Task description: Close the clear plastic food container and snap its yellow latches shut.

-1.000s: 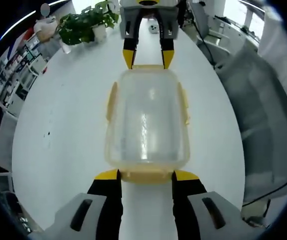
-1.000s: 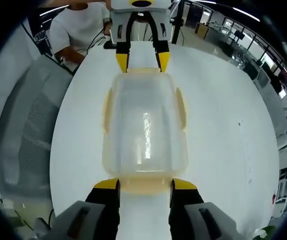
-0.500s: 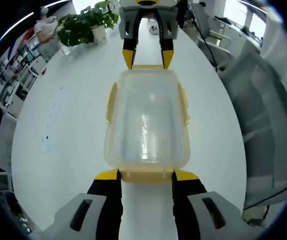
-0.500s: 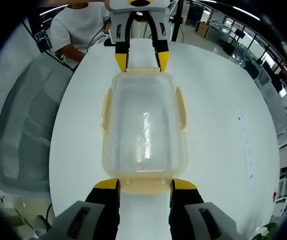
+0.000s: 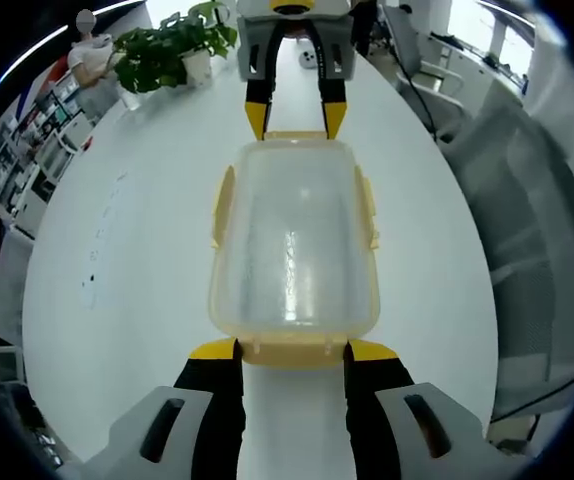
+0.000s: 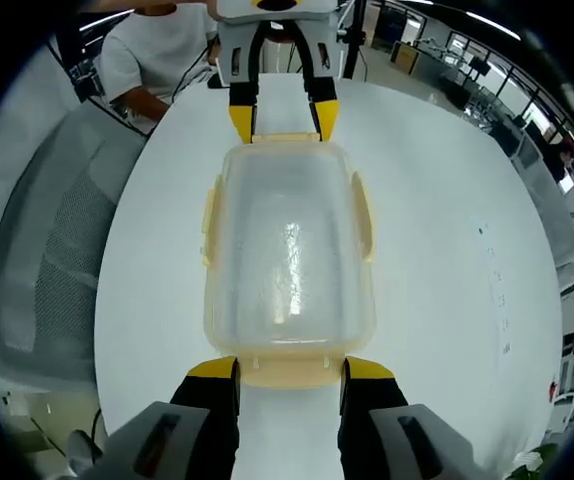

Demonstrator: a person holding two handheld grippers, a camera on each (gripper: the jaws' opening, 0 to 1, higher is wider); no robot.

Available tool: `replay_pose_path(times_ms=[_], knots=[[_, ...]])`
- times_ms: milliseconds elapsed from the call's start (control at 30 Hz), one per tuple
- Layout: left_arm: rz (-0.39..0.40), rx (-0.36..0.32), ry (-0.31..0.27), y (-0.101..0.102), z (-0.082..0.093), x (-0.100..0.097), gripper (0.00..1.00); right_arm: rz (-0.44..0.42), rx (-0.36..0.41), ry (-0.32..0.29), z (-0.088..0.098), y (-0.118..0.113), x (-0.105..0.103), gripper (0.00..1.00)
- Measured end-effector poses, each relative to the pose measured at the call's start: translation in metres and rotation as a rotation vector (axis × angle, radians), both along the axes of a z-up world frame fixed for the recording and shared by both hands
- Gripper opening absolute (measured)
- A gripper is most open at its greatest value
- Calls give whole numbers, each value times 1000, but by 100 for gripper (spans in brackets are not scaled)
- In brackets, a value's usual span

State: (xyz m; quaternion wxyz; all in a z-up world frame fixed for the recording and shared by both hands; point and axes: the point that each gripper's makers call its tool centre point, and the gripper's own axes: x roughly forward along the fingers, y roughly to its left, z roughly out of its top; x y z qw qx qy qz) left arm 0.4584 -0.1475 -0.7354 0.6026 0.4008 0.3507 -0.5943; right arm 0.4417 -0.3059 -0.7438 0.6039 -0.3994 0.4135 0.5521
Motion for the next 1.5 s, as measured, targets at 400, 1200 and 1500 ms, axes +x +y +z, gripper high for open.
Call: replay_pose_path(times_ms=[400,1200,1500], knots=[[-2,0,3,-1,-6,2,37,-6,11,15,-3,-1,1,36],[-13,-9,17,4,-12,4,51,-15,35,24,-6,-6,1,36],[103,-53,71,12,6,5,49,-107,111,68,7,-3,-4,48]])
